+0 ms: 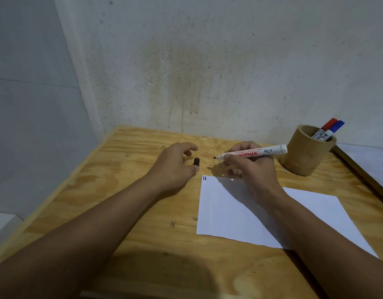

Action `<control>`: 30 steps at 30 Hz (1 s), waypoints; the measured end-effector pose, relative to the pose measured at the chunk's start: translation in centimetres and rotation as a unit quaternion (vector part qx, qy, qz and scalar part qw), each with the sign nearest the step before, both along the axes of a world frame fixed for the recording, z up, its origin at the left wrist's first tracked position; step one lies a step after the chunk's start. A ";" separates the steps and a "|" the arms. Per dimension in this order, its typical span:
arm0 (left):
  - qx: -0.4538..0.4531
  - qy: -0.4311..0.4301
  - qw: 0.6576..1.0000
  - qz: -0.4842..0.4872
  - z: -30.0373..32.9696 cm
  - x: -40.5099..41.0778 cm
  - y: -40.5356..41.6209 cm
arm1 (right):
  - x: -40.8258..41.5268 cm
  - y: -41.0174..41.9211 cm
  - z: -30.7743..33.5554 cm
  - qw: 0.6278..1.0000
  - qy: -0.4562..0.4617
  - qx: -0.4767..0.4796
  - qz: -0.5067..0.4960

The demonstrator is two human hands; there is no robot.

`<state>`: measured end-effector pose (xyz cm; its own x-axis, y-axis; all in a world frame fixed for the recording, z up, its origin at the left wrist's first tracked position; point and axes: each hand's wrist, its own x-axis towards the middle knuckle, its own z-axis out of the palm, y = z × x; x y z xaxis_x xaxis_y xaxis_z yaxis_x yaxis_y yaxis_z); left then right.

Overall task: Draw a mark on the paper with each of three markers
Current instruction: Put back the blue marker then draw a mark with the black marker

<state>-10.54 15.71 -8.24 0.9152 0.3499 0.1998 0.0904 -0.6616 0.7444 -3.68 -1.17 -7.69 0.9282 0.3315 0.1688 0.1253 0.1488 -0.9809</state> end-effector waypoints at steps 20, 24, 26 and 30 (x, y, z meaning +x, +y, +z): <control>-0.449 -0.006 0.892 -0.057 4.0 2.2 -3.5 | 0.6 -4.2 4.5 0.999 -0.026 -0.014 -0.019; -0.442 -0.008 0.894 -0.069 4.5 2.3 -4.2 | 0.8 -5.6 5.1 0.999 -0.045 -0.017 -0.018; -0.433 -0.008 0.898 -0.078 4.7 2.3 -4.6 | 1.0 -6.3 5.5 0.997 -0.064 -0.026 -0.019; -0.431 -0.033 0.895 -0.110 5.1 2.4 -5.4 | 1.1 -7.3 6.1 0.996 -0.078 -0.040 -0.025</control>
